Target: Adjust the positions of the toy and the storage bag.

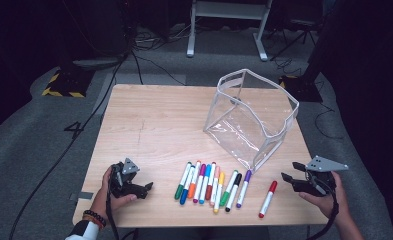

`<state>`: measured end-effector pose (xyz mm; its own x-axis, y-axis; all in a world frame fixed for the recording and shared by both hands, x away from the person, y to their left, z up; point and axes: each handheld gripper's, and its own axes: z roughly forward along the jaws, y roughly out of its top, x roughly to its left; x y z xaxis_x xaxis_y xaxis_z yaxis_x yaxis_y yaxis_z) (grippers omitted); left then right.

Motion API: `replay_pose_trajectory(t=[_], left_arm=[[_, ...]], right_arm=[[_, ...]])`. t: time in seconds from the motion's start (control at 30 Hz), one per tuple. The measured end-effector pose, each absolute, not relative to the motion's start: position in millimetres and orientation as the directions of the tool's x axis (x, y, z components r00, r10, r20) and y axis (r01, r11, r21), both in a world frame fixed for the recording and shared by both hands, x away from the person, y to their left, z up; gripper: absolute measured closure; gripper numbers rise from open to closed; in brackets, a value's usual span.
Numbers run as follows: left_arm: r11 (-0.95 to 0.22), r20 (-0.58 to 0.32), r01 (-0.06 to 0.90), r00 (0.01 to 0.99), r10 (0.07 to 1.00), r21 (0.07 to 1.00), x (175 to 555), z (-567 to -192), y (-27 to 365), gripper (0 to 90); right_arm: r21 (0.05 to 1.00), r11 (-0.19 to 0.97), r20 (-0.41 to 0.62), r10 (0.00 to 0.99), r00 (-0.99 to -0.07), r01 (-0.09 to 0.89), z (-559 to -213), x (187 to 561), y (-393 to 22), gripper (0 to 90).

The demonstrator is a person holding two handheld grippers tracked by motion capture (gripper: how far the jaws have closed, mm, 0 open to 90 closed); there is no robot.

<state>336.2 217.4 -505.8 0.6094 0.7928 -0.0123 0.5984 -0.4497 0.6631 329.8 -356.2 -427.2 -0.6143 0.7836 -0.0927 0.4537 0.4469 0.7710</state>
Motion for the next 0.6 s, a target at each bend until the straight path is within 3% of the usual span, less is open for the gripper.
replay_pose_trajectory(t=[0.2, 0.27, 0.3, 0.33, 0.37, 0.6], left_arm=[[-0.447, -0.015, 0.599, 0.608, 0.793, 0.665, 336, -506, 217, 0.4], [-0.451, -0.01, 0.597, 0.609, 0.793, 0.664, 336, -506, 218, 0.5], [-0.447, -0.011, 0.6, 0.605, 0.796, 0.663, 335, -506, 218, 0.5], [-0.448, -0.011, 0.6, 0.607, 0.795, 0.663, 335, -506, 218, 0.5], [-0.451, -0.011, 0.598, 0.611, 0.792, 0.663, 335, -506, 218, 0.5], [-0.451, -0.012, 0.598, 0.61, 0.792, 0.663, 335, -506, 218, 0.5]], right_arm=[[0.777, 0.417, -0.014, 0.76, -0.649, 0.471, -436, 340, -328, 34.8], [0.753, 0.462, -0.056, 0.756, -0.653, 0.47, -443, 341, -324, 35.3], [0.734, 0.476, -0.125, 0.797, -0.592, 0.486, -453, 335, -332, 38.8], [0.734, 0.476, -0.125, 0.797, -0.592, 0.486, -453, 335, -332, 38.8], [0.751, 0.378, -0.027, 0.836, -0.547, 0.542, -459, 324, -351, 41.6], [0.673, 0.344, 0.066, 0.854, -0.516, 0.655, -486, 280, -363, 49.3]])
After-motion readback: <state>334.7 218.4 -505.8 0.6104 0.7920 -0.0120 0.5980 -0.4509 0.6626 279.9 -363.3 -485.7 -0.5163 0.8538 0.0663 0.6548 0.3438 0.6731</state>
